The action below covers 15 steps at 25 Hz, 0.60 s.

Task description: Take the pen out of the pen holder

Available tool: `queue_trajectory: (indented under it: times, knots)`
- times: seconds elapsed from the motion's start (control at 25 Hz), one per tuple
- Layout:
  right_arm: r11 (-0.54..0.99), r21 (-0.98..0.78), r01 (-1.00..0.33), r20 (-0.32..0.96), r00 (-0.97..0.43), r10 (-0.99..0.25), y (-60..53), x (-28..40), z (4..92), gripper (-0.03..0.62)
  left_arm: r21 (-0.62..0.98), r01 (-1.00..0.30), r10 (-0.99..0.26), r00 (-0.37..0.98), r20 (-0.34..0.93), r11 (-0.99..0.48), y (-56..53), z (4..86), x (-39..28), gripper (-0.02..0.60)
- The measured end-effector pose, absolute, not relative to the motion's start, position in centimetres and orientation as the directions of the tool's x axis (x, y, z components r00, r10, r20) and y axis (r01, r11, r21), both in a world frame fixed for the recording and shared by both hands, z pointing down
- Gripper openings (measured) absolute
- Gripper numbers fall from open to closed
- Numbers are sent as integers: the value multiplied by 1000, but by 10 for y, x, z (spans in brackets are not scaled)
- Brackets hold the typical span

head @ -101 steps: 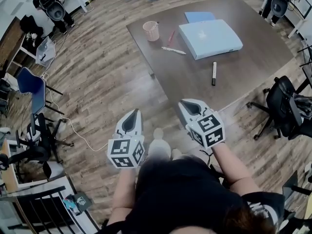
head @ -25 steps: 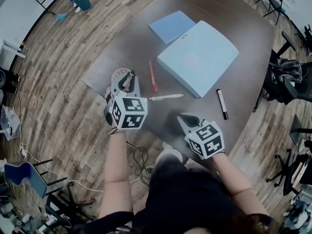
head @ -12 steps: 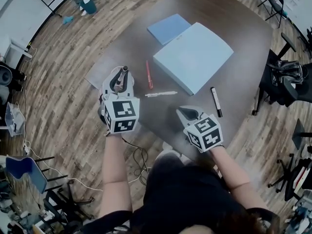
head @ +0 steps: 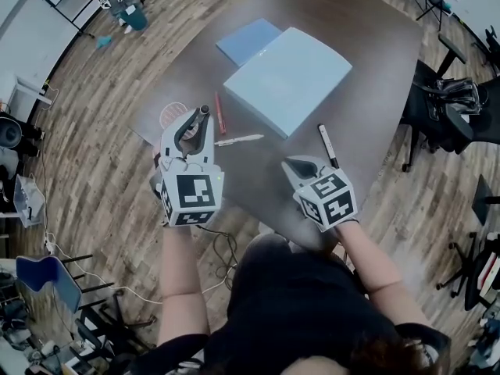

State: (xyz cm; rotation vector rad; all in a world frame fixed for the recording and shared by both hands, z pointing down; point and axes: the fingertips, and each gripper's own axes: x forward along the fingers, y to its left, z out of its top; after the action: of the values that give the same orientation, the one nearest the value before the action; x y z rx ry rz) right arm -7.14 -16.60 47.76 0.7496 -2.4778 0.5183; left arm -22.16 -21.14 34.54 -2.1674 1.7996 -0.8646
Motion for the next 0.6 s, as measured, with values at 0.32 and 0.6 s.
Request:
queue_trajectory:
  times: [0.32,0.6]
  knots:
    - [757,-203,-621,557,-709,-432,-160,-42,476,18,-577,-644,-840,207,501,-503,-193,394,-153,83]
    - [738,-195,-647,579,-683,-445,-156,-22,484,18,-516,-485,-680,262,685,-706,-171,462,-115,83]
